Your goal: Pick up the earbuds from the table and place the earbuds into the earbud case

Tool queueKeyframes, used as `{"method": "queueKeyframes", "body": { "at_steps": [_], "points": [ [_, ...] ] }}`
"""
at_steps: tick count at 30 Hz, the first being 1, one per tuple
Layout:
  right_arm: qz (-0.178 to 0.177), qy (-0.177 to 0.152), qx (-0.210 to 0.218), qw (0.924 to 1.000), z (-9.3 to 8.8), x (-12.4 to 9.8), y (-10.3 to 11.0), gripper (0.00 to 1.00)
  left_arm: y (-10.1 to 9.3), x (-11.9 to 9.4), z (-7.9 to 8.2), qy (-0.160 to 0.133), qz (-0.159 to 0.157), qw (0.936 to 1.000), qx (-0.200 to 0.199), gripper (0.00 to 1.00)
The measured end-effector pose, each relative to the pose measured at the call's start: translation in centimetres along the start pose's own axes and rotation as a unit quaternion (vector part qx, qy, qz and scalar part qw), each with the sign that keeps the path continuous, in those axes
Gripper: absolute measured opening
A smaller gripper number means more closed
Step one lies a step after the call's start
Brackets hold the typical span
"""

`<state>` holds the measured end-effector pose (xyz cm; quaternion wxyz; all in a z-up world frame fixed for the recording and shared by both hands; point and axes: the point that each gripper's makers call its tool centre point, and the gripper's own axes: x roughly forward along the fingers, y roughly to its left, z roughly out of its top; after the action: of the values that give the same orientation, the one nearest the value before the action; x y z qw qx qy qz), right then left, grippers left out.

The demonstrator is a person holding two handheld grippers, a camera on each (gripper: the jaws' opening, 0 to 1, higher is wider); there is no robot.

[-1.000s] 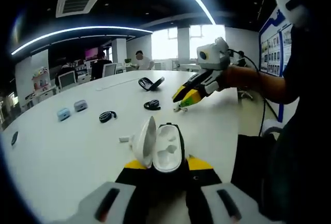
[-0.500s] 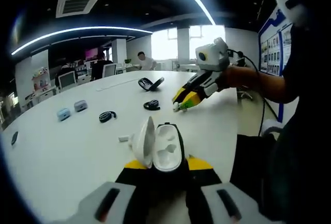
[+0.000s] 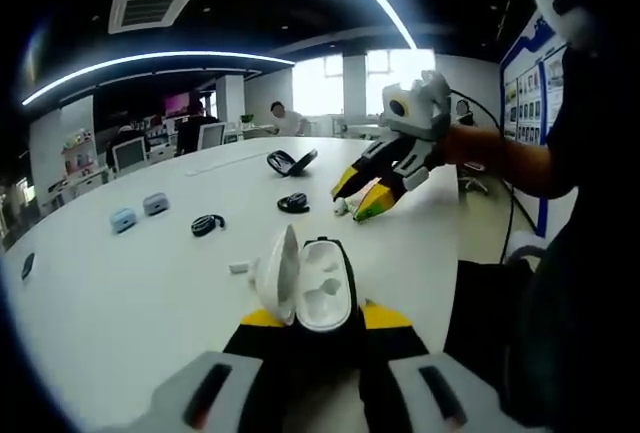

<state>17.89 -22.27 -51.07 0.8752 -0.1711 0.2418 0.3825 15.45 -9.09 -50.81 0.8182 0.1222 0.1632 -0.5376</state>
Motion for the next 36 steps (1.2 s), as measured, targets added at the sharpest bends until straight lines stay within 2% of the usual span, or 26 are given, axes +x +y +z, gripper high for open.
{"method": "queueKeyframes", "body": {
  "at_steps": [11, 17, 21, 28, 36],
  "points": [
    [-0.025, 0.011, 0.002, 0.9996, -1.2, -1.1, -2.0, 0.25, 0.0, 0.0, 0.0, -0.003, 0.000, 1.0000, -0.001, 0.25],
    [-0.043, 0.009, 0.007, 0.9990, -1.4, -1.2, -3.2, 0.23, 0.0, 0.0, 0.0, -0.004, 0.001, 1.0000, -0.002, 0.25],
    [-0.061, 0.017, -0.005, 0.9980, -1.3, -1.1, -4.0, 0.22, 0.0, 0.0, 0.0, -0.004, 0.001, 1.0000, -0.002, 0.25],
    [-0.075, 0.014, -0.002, 0.9971, -0.6, 0.0, -5.2, 0.22, 0.0, 0.0, 0.0, -0.004, 0.002, 1.0000, -0.003, 0.25],
    [-0.080, 0.003, 0.002, 0.9968, 0.4, 1.6, -5.2, 0.22, 0.0, 0.0, 0.0, -0.005, 0.002, 1.0000, -0.003, 0.25]
  ]
}}
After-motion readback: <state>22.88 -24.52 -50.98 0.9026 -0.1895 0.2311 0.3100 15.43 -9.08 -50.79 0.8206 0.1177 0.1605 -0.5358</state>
